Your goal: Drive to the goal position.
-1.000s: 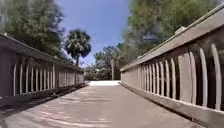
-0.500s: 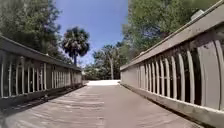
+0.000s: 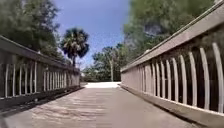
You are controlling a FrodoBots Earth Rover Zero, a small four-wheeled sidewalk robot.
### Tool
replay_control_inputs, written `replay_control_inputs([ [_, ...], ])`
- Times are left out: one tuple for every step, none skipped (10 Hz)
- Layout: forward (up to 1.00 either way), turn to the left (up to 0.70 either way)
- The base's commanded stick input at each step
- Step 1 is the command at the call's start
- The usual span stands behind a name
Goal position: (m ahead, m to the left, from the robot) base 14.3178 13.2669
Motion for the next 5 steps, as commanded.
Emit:
replay_control_inputs([
  [0.7, 0.0],
  [0.7, 0.0],
  [0.7, 0.0],
  [0.7, 0.0],
  [0.7, 0.14],
])
